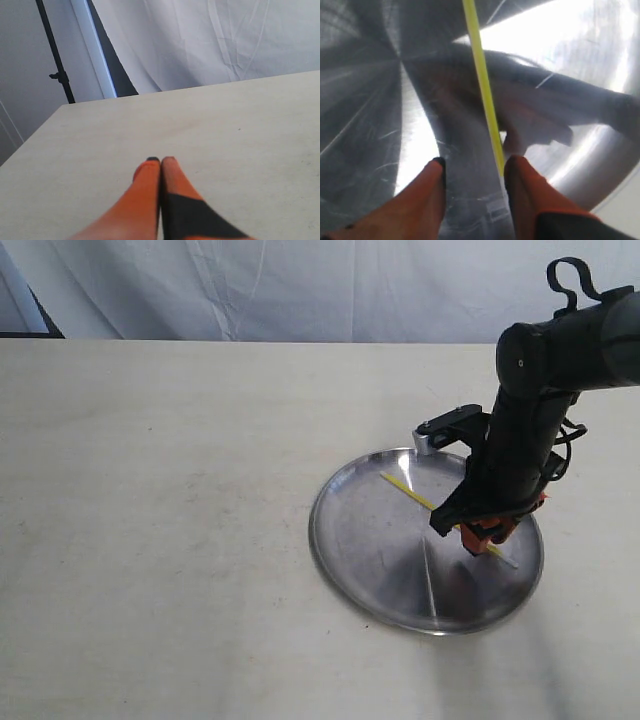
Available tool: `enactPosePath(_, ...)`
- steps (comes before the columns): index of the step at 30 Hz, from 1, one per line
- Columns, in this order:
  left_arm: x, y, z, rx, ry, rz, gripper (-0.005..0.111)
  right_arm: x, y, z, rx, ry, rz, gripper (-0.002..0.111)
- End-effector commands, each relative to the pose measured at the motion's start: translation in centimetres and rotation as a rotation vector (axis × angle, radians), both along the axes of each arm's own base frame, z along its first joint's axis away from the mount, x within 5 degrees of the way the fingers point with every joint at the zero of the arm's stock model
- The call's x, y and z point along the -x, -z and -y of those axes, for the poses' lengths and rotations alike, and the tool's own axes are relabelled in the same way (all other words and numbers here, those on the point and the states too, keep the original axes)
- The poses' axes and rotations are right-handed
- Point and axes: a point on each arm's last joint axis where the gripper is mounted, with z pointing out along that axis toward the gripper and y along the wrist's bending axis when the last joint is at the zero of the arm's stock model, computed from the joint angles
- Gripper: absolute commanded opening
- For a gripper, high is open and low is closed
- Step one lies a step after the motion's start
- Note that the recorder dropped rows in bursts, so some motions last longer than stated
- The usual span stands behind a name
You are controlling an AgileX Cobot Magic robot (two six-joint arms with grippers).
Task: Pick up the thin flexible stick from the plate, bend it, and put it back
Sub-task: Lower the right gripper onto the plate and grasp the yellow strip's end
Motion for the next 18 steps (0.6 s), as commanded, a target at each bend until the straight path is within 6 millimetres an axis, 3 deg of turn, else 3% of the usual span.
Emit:
enactPosePath(1, 0.0, 0.0, 0.0, 0.002, 0.0, 0.009, 0.0, -0.4, 0.7, 0.4, 0.06, 0.005, 0.01, 0.04)
enactPosePath(12, 0.0, 0.0, 0.0, 0.002, 0.0, 0.009, 0.0, -0.5, 1.3, 0.7, 0.107, 0.027, 0.012, 0.04)
enactPosePath(18, 0.0, 0.0, 0.0, 0.002, 0.0, 0.009, 0.0, -0.4, 2.6, 0.8, 0.117, 0.03, -0.029, 0.04)
